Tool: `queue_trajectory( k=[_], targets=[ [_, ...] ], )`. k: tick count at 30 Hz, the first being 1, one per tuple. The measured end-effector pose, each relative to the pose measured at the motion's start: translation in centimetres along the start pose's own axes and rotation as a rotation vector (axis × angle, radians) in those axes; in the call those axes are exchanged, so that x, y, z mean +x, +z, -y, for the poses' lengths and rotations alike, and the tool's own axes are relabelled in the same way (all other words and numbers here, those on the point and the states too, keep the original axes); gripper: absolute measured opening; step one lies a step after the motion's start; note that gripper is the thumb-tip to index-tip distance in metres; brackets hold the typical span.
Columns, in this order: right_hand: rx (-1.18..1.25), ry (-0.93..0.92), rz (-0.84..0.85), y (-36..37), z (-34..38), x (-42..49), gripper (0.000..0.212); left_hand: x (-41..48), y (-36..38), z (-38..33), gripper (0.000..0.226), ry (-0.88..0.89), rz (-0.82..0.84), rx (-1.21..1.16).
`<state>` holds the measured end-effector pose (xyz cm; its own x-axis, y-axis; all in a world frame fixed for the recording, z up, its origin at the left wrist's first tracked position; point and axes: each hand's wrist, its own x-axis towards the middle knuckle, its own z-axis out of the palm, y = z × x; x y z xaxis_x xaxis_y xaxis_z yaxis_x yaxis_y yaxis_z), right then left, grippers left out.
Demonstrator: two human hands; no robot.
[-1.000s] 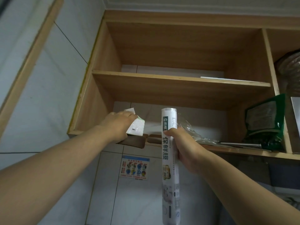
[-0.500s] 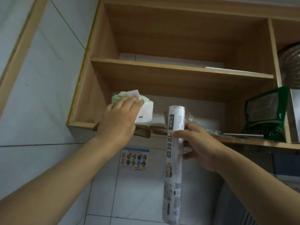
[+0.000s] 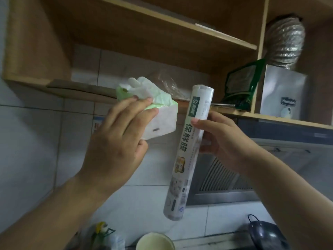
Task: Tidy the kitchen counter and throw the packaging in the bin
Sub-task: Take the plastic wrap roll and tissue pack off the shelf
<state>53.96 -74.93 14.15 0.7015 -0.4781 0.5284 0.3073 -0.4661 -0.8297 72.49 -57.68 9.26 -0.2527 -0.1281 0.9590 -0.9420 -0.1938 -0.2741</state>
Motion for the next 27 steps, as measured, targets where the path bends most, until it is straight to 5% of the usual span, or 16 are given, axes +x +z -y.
queue_trajectory(
  k=[16,27],
  targets=[
    [0.016,0.166,-0.24,-12.2,1.4,-31.1,0.041,-4.9,-4.8,-27.7,0.071,0.116,0.198,-0.444],
    [-0.014,0.391,-0.587,-18.1,-0.8,-57.4,0.031,-11.4,-7.7,-49.8,0.078,0.192,0.617,-0.881]
  ],
)
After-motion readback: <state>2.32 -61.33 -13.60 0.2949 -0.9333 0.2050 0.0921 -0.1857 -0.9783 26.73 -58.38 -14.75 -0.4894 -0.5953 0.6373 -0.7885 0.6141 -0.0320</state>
